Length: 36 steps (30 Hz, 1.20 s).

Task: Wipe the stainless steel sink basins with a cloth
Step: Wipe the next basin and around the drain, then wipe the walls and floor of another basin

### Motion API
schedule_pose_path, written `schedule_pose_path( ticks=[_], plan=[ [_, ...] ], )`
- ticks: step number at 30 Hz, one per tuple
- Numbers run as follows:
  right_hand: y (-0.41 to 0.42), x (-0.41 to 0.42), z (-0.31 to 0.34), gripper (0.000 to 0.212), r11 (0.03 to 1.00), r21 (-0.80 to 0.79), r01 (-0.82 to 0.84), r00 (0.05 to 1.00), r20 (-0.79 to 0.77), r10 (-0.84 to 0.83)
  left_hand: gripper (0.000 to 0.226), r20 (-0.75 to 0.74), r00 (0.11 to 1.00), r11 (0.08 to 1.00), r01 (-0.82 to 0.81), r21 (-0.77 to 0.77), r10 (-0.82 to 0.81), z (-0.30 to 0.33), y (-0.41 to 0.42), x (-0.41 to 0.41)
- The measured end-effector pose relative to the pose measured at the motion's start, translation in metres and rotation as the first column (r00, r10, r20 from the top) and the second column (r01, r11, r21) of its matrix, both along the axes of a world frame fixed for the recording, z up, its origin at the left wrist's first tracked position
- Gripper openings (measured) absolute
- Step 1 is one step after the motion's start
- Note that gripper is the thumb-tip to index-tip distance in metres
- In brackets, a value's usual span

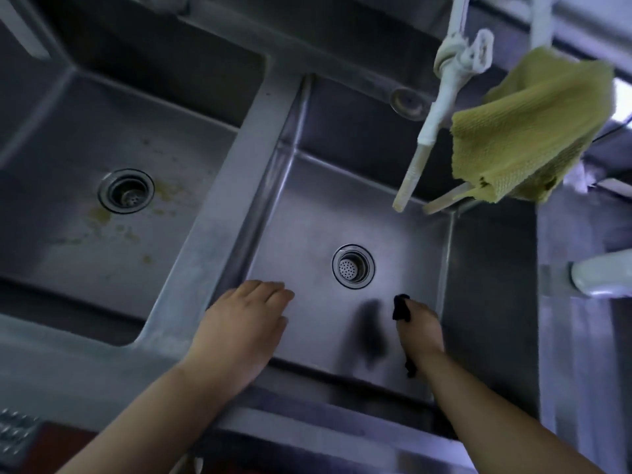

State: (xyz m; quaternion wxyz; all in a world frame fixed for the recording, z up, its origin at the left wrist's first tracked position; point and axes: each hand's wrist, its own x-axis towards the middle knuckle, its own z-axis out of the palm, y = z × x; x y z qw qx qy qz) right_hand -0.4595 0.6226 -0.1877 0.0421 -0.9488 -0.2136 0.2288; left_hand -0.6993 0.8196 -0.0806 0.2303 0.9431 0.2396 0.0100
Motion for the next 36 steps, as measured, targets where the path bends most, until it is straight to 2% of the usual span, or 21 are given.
schedule_pose_path(
  ticks=[1,3,5,9,12,15,17,19,22,25,27,29,31,32,34,35,36],
  plan=[
    [0.01,-0.016,0.014,0.017,0.989,0.103,0.105,0.994,0.013,-0.107,0.036,0.024,1.0,1.0,0.01,-0.002,-0.01,0.004,0.004,-0.012],
    [0.029,-0.052,0.04,0.015,0.937,0.286,0.203,0.975,0.026,-0.219,0.036,0.059,0.998,1.0,0.002,0.012,-0.003,0.014,0.016,-0.04],
    [0.052,-0.09,0.064,0.012,0.874,0.432,0.222,0.969,0.005,-0.248,0.038,0.073,0.997,0.999,-0.004,0.036,0.001,0.024,0.033,-0.072],
    [0.111,-0.165,0.107,0.024,0.708,0.636,0.307,0.948,-0.145,-0.282,0.035,0.023,0.999,0.995,-0.051,0.088,0.049,0.048,0.076,-0.137],
    [0.157,-0.215,0.143,0.024,0.574,0.727,0.377,0.926,-0.317,-0.206,0.033,-0.014,0.991,0.988,-0.131,0.077,0.132,0.062,0.106,-0.181],
    [0.201,-0.253,0.174,0.043,0.523,0.811,0.261,0.96,-0.275,-0.052,0.036,-0.021,0.983,0.982,-0.18,0.059,0.182,0.074,0.13,-0.21],
    [0.229,-0.272,0.188,0.049,0.518,0.827,0.22,0.96,-0.277,0.035,0.036,0.025,0.977,0.975,-0.214,0.063,0.213,0.077,0.146,-0.218],
    [0.254,-0.286,0.193,0.044,0.515,0.807,0.289,0.917,-0.387,0.092,0.037,0.077,0.967,0.968,-0.248,0.049,0.243,0.081,0.163,-0.217],
    [0.283,-0.299,0.191,0.033,0.513,0.752,0.414,0.828,-0.546,0.131,0.038,0.143,0.948,0.958,-0.286,0.003,0.283,0.083,0.188,-0.203],
    [0.306,-0.299,0.184,0.029,0.515,0.699,0.497,0.724,-0.661,0.199,0.038,0.14,0.942,0.952,-0.296,-0.077,0.304,0.076,0.214,-0.184],
    [0.32,-0.292,0.174,0.028,0.518,0.658,0.546,0.64,-0.727,0.249,0.035,0.112,0.945,0.939,-0.281,-0.198,0.306,0.07,0.233,-0.172],
    [0.334,-0.283,0.163,0.03,0.53,0.593,0.606,0.55,-0.794,0.259,0.037,0.093,0.927,0.857,-0.295,-0.423,0.364,0.065,0.25,-0.164],
    [0.35,-0.273,0.152,0.033,0.537,0.522,0.662,0.469,-0.848,0.246,0.032,0.057,0.89,0.728,-0.332,-0.6,0.452,0.059,0.267,-0.157],
    [0.358,-0.269,0.147,0.03,0.535,0.492,0.687,0.435,-0.868,0.24,0.026,0.043,0.876,0.682,-0.342,-0.646,0.481,0.055,0.274,-0.153],
    [0.371,-0.262,0.138,0.018,0.514,0.456,0.726,0.379,-0.89,0.254,0.013,0.047,0.859,0.648,-0.347,-0.678,0.509,0.048,0.288,-0.146],
    [0.376,-0.259,0.135,0.017,0.516,0.455,0.726,0.374,-0.891,0.259,0.011,0.051,0.852,0.645,-0.354,-0.678,0.521,0.044,0.293,-0.143],
    [0.382,-0.255,0.13,0.019,0.552,0.468,0.69,0.408,-0.882,0.237,0.01,0.047,0.842,0.636,-0.367,-0.678,0.537,0.04,0.297,-0.139]
  ],
)
